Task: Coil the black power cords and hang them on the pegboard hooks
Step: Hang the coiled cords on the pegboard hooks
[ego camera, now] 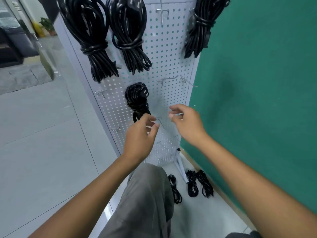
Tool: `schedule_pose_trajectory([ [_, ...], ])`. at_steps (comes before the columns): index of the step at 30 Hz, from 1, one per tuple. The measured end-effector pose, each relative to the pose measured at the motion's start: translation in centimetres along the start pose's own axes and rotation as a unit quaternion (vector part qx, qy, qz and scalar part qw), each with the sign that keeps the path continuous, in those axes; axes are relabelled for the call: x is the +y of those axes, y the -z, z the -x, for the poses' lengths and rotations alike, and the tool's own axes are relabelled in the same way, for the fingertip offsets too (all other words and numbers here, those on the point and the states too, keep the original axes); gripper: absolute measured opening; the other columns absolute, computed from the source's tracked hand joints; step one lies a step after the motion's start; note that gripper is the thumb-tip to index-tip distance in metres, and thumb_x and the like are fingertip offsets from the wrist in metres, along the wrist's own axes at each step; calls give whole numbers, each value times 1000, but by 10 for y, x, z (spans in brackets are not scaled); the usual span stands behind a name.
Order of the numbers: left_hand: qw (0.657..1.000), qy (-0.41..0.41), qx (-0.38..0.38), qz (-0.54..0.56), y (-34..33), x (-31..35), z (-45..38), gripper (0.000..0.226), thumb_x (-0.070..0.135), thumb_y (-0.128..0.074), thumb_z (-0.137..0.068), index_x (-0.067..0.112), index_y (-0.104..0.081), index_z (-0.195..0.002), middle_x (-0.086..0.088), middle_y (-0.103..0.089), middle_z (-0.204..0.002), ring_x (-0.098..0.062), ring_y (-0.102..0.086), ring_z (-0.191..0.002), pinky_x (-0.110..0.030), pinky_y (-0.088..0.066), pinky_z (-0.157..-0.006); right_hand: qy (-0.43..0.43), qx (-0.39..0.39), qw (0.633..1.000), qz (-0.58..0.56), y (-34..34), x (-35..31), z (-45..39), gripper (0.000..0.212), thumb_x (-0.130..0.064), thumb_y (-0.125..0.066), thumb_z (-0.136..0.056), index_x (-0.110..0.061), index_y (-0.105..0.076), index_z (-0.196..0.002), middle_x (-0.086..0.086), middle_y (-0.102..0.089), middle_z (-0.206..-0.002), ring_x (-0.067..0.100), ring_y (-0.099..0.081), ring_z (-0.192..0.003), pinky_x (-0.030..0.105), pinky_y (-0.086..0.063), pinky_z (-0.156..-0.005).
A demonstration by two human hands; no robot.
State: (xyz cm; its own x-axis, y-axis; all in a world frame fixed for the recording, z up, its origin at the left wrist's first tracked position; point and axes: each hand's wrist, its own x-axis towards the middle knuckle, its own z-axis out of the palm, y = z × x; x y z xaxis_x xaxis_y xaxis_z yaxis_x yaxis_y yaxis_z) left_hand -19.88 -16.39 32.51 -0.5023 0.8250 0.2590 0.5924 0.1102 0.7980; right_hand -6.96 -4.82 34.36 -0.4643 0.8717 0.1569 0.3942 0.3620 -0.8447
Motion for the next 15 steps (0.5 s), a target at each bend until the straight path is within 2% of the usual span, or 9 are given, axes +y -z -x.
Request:
schedule_pose_trajectory([
  [2, 999, -9, -51, -10, -23, -6, 4, 15, 32, -62, -102, 21, -65, -112, 14, -69, -95, 4, -64, -84, -19, -51, -74, -18, 6, 1000, 23, 11, 28, 16, 25, -15, -65, -98, -18, -68, -123, -9, -70, -106, -6, -61, -79, 19, -51, -82],
  [5, 991, -24, -123, -39, -62, -19, 9, 14, 29, -64, -101, 20, -65, -112, 11, -68, -92, 2, -63, -77, -24, -51, -71, -47, 9, 997, 54, 24, 77, 40, 27, -13, -66, -97, -16, -68, -124, -10, -69, -105, -13, -58, -69, 2, -43, -71],
  [7, 983, -26, -173, -60, -98, -32, 12, 13, 26, -64, -101, 20, -64, -113, 11, -66, -91, -3, -62, -75, -26, -50, -71, -77, 8, 994, 72, 32, 115, 55, 28, -12, -66, -97, -14, -67, -125, -9, -68, -104, -9, -59, -67, 1, -43, -69],
  [9, 974, -12, -215, -68, -135, -45, 14, 12, 25, -63, -102, 19, -64, -113, 9, -68, -93, -11, -65, -80, -28, -51, -74, -112, -8, 990, 86, 36, 156, 67, 30, -14, -66, -97, -14, -66, -127, -10, -68, -106, -4, -62, -74, 6, -46, -73],
  [12, 955, 3, -278, -102, -197, -72, 11, 8, 25, -60, -102, 20, -62, -108, 5, -72, -96, -20, -67, -88, -31, -49, -74, -164, -26, 981, 101, 36, 221, 76, 34, -16, -68, -96, -14, -64, -130, -6, -68, -112, 9, -67, -84, 23, -51, -86],
  [15, 940, 55, -313, -122, -258, -113, 11, 18, 21, -60, -101, 12, -61, -117, -8, -73, -105, -30, -68, -96, -40, -55, -83, -227, -55, 966, 111, 26, 291, 75, 36, -16, -69, -95, -13, -63, -131, -2, -69, -115, 18, -69, -92, 36, -53, -96],
])
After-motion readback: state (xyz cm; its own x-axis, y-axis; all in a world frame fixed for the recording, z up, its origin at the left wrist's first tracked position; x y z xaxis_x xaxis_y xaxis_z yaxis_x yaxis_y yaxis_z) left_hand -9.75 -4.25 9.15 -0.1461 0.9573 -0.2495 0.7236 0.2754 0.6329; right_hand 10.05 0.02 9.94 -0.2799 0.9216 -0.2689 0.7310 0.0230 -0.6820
